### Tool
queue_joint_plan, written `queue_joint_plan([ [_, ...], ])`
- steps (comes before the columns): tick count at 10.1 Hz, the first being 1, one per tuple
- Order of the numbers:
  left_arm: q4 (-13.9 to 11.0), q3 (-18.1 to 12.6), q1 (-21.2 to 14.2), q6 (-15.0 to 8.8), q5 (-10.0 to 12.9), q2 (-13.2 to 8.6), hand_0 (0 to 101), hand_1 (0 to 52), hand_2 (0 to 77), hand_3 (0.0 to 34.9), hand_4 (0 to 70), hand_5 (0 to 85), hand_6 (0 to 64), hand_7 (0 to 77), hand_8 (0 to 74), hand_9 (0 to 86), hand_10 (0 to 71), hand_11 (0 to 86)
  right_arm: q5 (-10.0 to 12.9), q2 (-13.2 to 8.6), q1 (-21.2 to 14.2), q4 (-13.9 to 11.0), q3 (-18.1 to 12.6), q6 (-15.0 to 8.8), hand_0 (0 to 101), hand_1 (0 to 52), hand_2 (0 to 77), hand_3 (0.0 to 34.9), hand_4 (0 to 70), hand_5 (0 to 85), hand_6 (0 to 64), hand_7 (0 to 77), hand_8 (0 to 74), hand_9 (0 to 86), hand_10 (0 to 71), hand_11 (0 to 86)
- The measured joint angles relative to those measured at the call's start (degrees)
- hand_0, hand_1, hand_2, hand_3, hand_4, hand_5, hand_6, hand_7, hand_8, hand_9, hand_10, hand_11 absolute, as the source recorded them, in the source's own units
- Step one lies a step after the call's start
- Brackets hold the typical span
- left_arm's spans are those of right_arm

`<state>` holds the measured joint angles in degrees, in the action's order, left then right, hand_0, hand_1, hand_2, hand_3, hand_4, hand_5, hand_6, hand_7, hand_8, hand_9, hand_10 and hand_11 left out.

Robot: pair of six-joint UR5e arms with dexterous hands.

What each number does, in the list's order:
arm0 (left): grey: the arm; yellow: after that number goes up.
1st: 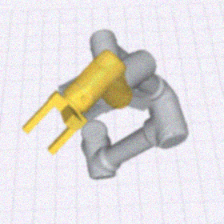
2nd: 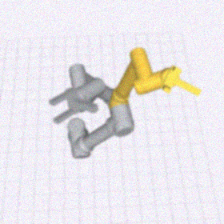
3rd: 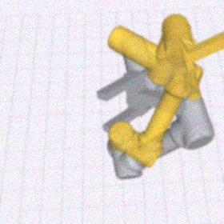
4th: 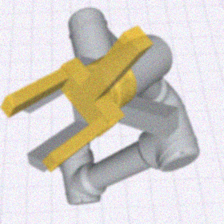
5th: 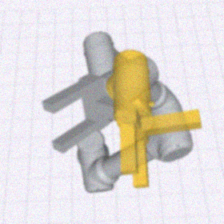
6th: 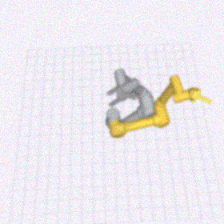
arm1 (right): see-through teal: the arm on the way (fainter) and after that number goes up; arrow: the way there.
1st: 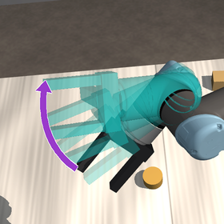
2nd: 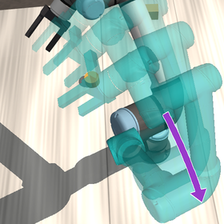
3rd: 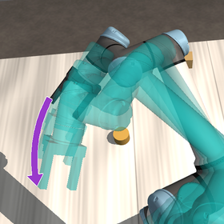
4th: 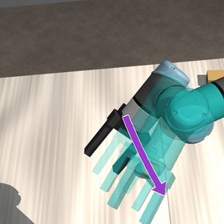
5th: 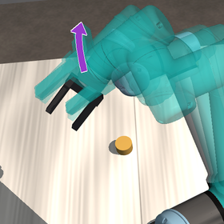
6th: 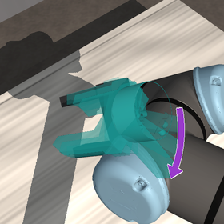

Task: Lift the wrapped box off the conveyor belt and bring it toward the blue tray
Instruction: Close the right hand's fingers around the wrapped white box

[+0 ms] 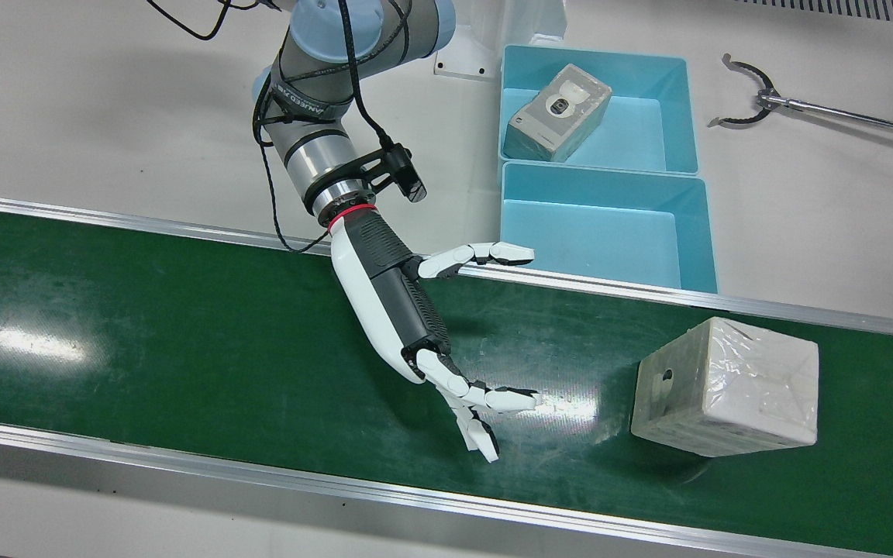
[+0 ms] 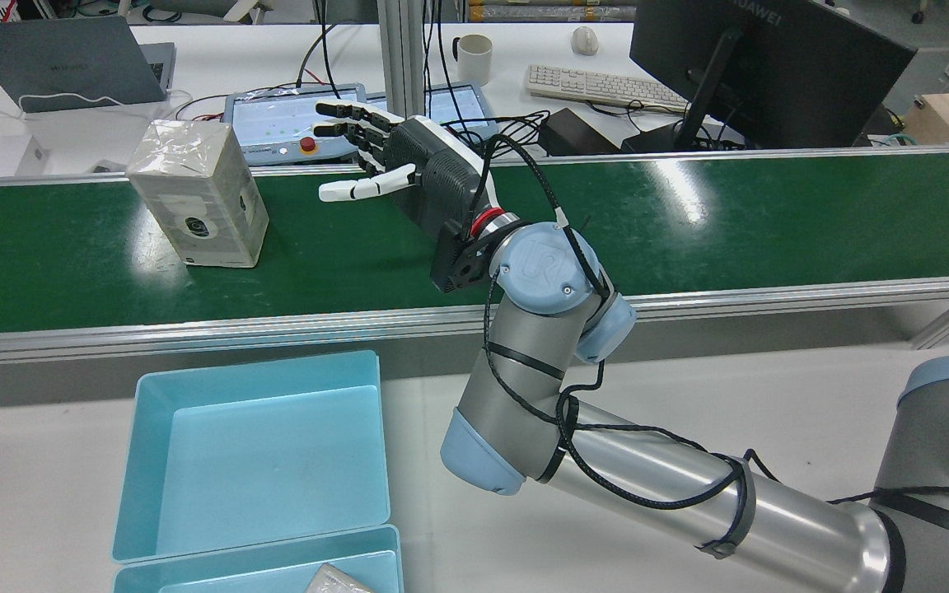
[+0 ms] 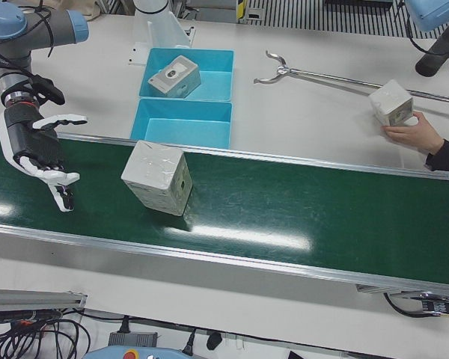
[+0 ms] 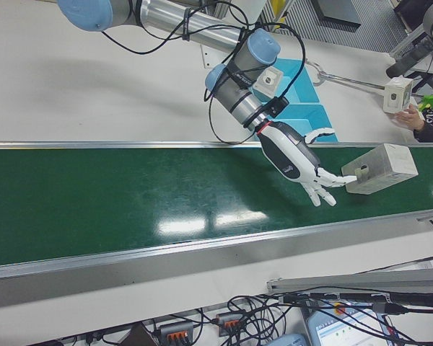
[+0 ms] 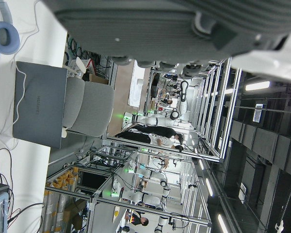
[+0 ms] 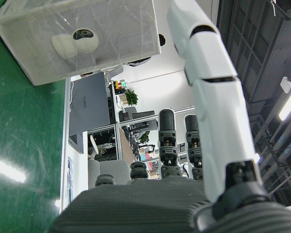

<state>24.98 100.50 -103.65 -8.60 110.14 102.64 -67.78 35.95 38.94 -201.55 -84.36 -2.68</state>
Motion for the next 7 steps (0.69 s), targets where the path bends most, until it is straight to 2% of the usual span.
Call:
queue_joint_plan([
  [1, 0.00, 0.00, 0.00, 0.00, 0.00, 0.00, 0, 0.0, 0.5, 0.0, 0.0, 1.1, 0.0, 0.5, 0.5, 0.0, 0.5, 0.0, 0.18, -1.08, -0.04, -0.03, 1.30, -0.12, 54, 21.8, 16.9, 11.6, 18.5, 20.2, 10.9, 28.9, 1.6, 6.5, 0.0, 1.1],
  [2, 0.00, 0.00, 0.00, 0.00, 0.00, 0.00, 0, 0.0, 0.5, 0.0, 0.0, 1.1, 0.0, 0.5, 0.5, 0.0, 0.5, 0.0, 0.30, -1.86, -0.06, -0.03, 2.63, -0.17, 59, 25.1, 19.6, 11.6, 18.5, 20.7, 10.9, 29.5, 2.2, 7.1, 0.0, 1.1],
  [5, 0.00, 0.00, 0.00, 0.00, 0.00, 0.00, 0, 0.0, 1.1, 0.0, 0.0, 0.5, 0.0, 0.5, 0.5, 0.0, 0.5, 0.5, 0.69, -3.91, -0.36, 0.09, 6.13, -1.06, 59, 24.5, 19.1, 11.6, 18.5, 20.7, 10.9, 30.0, 0.0, 7.6, 0.0, 1.1],
  [6, 0.00, 0.00, 0.00, 0.00, 0.00, 0.00, 0, 0.0, 1.1, 0.0, 0.0, 0.5, 0.0, 0.5, 0.5, 0.0, 0.5, 0.0, 1.13, -4.52, -0.87, 0.11, 6.96, -1.34, 56, 23.5, 19.1, 11.1, 17.5, 20.7, 10.9, 26.7, 1.6, 6.0, 0.0, 1.6],
  [7, 0.00, 0.00, 0.00, 0.00, 0.00, 0.00, 0, 0.0, 1.1, 0.0, 0.0, 0.5, 0.0, 0.5, 0.5, 0.0, 0.5, 0.0, 1.61, -5.29, -1.52, 0.16, 7.88, -1.71, 56, 23.5, 19.1, 11.7, 14.2, 20.7, 10.9, 26.7, 1.6, 5.4, 0.0, 1.1],
])
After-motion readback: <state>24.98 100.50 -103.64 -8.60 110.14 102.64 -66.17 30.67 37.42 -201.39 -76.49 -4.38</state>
